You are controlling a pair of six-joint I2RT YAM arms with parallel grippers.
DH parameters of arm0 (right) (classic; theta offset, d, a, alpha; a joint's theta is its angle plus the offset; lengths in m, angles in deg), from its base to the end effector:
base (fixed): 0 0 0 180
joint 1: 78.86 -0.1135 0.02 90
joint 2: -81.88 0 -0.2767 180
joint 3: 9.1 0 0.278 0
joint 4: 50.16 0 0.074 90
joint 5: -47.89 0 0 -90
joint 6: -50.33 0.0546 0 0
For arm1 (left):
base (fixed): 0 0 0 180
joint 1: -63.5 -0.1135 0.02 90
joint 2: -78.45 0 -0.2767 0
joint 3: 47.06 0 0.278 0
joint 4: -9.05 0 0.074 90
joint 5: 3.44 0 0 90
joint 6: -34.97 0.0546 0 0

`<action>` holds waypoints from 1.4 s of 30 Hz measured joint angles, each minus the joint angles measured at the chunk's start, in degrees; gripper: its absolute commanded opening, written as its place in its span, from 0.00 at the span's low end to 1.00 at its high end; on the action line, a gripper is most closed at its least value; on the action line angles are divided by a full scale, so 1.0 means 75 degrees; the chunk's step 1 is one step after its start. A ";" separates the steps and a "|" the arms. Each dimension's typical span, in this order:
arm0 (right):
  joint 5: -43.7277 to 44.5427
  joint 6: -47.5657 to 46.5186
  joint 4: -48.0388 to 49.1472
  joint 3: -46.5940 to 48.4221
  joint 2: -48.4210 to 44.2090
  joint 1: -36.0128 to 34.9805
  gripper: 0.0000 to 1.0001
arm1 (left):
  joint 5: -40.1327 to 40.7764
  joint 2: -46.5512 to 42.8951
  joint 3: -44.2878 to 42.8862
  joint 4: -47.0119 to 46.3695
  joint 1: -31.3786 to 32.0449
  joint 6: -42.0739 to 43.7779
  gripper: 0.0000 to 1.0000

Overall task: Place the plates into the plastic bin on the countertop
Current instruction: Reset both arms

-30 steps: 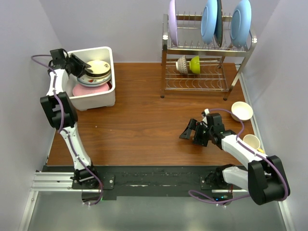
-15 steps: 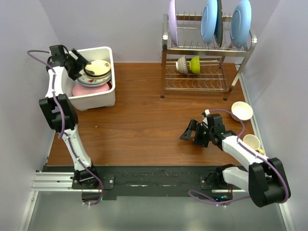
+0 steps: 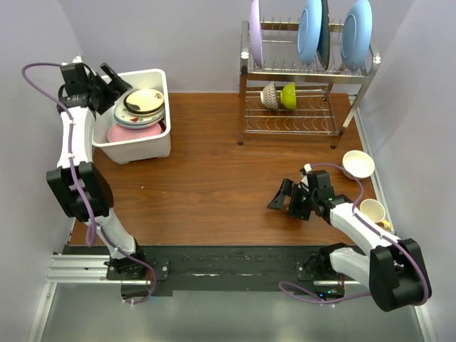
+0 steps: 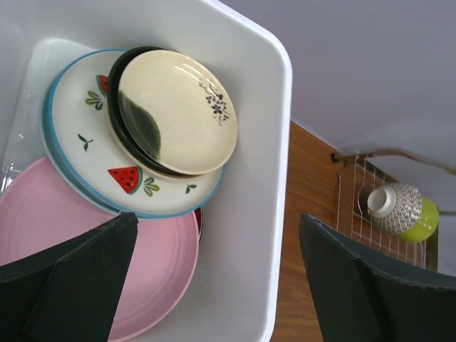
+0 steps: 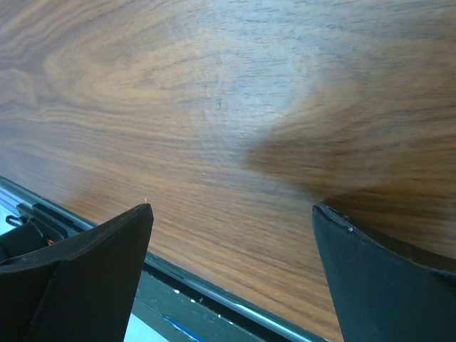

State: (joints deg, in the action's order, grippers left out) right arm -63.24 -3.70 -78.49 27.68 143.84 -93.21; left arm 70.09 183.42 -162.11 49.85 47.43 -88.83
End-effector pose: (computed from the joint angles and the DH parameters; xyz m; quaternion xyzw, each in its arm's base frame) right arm 0.2042 0.0726 0.1390 0.1187 0.9278 0.2885 0.2045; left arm 0.4596 0.1163 0.3649 -0.2984 0.8099 -0.1984 0.4644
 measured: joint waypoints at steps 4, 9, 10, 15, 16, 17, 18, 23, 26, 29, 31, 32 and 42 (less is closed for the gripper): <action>0.0096 -0.0003 -0.0114 0.0015 -0.0058 0.0000 0.99 | -0.0105 -0.0764 0.0560 -0.0184 0.0291 0.0475 1.00; 0.0248 -0.0079 -0.0455 0.0125 -0.0090 0.0000 0.99 | 0.0230 -0.1804 0.1454 -0.0262 0.1373 0.1247 1.00; 0.0318 -0.0119 -0.0565 0.0152 -0.0128 0.0000 0.99 | 0.0280 -0.2063 0.1746 -0.0321 0.1638 0.1341 1.00; 0.0641 -0.0291 -0.1151 0.0326 -0.0376 0.0000 0.99 | 0.0612 -0.3494 0.3459 -0.0460 0.2384 0.1600 1.00; 0.0705 -0.0329 -0.1274 0.0388 -0.0434 0.0000 0.99 | 0.0697 -0.3809 0.3853 -0.0487 0.2468 0.1606 1.00; 0.0761 -0.0356 -0.1373 0.0443 -0.0493 0.0000 0.99 | 0.0784 -0.4109 0.4232 -0.0495 0.2550 0.1609 1.00; 0.0851 -0.0385 -0.1480 0.0507 -0.0562 0.0000 0.99 | 0.0866 -0.4374 0.4570 -0.0460 0.2632 0.1609 1.00; 0.1096 -0.0510 -0.1859 0.0799 -0.0822 0.0000 0.99 | 0.1265 -0.5441 0.6030 -0.0379 0.3133 0.1580 1.00; 0.1157 -0.0551 -0.2002 0.0892 -0.0927 0.0000 0.99 | 0.1411 -0.5963 0.6802 -0.0198 0.3424 0.1518 1.00; 0.1241 -0.0560 -0.2189 0.0938 -0.1049 0.0000 0.99 | 0.1550 -0.6280 0.7222 0.0093 0.3515 0.1378 1.00; 0.1297 -0.0592 -0.2328 0.1003 -0.1090 0.0000 0.99 | 0.1638 -0.6458 0.7370 0.0181 0.3518 0.1306 1.00; 0.1311 -0.0609 -0.2358 0.1029 -0.1116 0.0000 0.99 | 0.1667 -0.6557 0.7426 0.0216 0.3518 0.1256 1.00; 0.1483 -0.0635 -0.2600 0.1113 -0.1445 0.0000 0.99 | 0.1789 -0.7297 0.8256 0.0358 0.3520 0.0851 1.00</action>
State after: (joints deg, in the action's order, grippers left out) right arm -52.11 -8.47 -97.98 36.03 133.00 -93.21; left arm 83.51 128.69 -100.19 52.53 73.83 -82.45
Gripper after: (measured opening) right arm 0.986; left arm 0.997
